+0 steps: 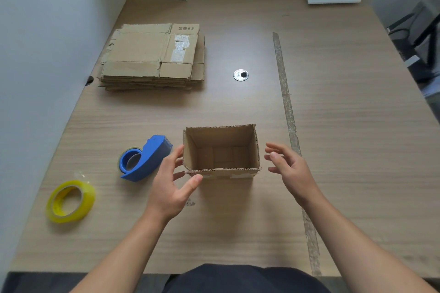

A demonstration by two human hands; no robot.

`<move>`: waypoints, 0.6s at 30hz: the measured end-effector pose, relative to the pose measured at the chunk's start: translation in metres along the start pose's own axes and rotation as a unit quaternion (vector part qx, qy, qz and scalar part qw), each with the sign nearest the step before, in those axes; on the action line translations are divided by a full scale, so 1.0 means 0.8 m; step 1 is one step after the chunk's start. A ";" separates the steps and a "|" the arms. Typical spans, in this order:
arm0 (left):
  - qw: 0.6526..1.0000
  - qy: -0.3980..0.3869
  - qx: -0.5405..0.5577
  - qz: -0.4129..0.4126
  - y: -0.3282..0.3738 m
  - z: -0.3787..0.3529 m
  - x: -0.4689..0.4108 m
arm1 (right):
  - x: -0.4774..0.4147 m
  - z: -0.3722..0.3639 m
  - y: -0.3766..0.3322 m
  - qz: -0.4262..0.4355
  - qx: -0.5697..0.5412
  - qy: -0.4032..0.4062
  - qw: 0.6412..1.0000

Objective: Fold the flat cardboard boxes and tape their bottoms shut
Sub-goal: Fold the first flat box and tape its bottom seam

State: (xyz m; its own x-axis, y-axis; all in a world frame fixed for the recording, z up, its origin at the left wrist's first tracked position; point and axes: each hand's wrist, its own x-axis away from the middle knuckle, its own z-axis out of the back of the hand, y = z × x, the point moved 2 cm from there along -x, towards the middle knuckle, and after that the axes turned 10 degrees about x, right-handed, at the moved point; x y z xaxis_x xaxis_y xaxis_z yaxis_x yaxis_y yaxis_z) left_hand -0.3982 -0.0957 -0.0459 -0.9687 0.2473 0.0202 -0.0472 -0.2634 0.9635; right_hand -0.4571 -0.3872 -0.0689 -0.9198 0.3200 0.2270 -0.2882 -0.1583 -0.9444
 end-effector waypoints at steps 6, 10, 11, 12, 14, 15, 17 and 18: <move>0.999 -0.001 0.000 0.047 -0.015 0.002 0.002 | -0.007 0.000 0.023 -0.006 0.149 -0.111 0.983; 0.992 -0.016 0.010 0.128 -0.033 -0.011 -0.002 | -0.015 -0.019 0.022 -0.007 0.183 -0.169 0.969; 0.989 -0.014 0.019 0.149 -0.036 -0.016 -0.004 | -0.018 -0.025 0.019 -0.003 0.166 -0.176 0.970; 0.985 -0.008 0.035 0.168 -0.038 -0.022 -0.006 | -0.021 -0.030 0.015 0.004 0.142 -0.181 0.973; 0.981 0.016 0.072 0.181 -0.040 -0.030 -0.011 | -0.025 -0.037 0.007 0.013 0.099 -0.177 0.979; 0.980 0.031 0.085 0.176 -0.039 -0.031 -0.014 | -0.025 -0.039 0.004 0.012 0.085 -0.168 0.982; 0.980 0.045 0.104 0.166 -0.034 -0.032 -0.019 | -0.025 -0.039 0.002 0.008 0.062 -0.149 0.987; 0.980 0.044 0.110 0.162 -0.029 -0.032 -0.021 | -0.024 -0.038 0.002 0.004 0.050 -0.142 0.989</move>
State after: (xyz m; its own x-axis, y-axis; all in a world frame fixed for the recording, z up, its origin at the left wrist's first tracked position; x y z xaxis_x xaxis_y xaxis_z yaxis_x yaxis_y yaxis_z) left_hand -0.3869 -0.1173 -0.0757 -0.9415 0.1004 0.3217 0.3116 -0.1046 0.9445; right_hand -0.4323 -0.3652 -0.0823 -0.9559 0.0462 0.2900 -0.2920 -0.2552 -0.9218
